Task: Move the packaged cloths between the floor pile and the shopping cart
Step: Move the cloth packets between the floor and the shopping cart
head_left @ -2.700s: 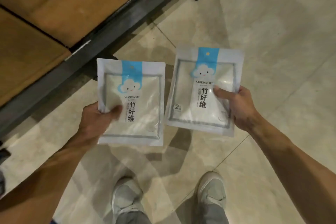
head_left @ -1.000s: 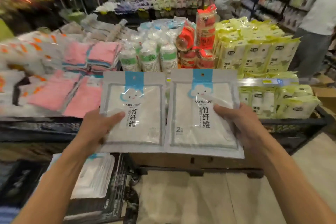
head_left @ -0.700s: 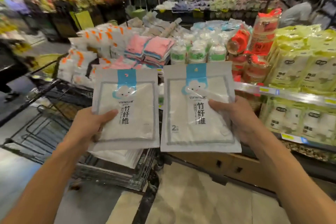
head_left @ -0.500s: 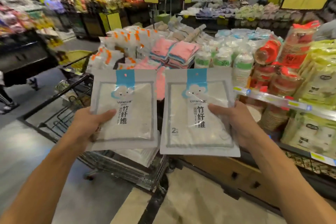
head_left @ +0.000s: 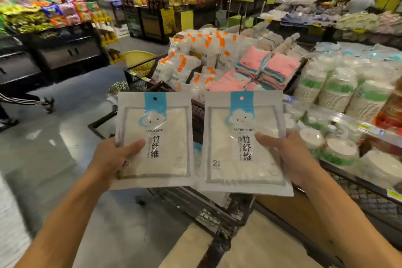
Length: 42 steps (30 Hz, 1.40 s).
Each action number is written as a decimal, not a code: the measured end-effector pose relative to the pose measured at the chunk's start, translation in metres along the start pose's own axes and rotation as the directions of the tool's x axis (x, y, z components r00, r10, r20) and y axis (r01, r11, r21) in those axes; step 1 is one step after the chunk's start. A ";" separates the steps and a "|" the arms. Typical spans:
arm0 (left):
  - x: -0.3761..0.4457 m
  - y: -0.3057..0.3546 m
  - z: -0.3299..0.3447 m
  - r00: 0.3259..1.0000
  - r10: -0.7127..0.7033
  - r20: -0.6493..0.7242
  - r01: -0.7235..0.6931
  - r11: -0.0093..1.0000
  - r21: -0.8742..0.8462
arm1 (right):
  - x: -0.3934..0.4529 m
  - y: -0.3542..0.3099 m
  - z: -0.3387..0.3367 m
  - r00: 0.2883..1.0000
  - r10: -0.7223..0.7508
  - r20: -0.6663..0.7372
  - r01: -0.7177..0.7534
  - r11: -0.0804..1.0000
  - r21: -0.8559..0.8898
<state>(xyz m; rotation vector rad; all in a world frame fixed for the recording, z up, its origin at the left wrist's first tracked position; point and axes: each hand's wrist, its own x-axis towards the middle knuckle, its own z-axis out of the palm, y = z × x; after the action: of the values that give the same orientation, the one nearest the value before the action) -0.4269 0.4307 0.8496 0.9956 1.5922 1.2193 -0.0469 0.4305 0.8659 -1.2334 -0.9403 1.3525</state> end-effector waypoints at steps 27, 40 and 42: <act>0.262 -0.062 0.059 0.959 -0.237 0.156 0.207 0.960 0.187 | 0.221 0.111 0.026 0.943 0.295 -0.155 -0.274 0.951 0.145; 0.410 -0.182 0.122 0.859 -0.400 0.320 0.279 0.889 0.364 | 0.266 0.225 0.042 0.748 0.479 -0.459 -0.429 0.877 0.216; 0.436 -0.206 0.129 0.823 -0.436 0.363 0.282 0.870 0.405 | 0.275 0.244 0.048 0.735 0.489 -0.470 -0.441 0.871 0.217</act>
<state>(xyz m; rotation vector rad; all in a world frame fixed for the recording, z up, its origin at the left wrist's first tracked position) -0.4524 0.8353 0.5584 1.0258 1.5449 0.4149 -0.1210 0.6659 0.5891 -1.7209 -0.1808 1.3124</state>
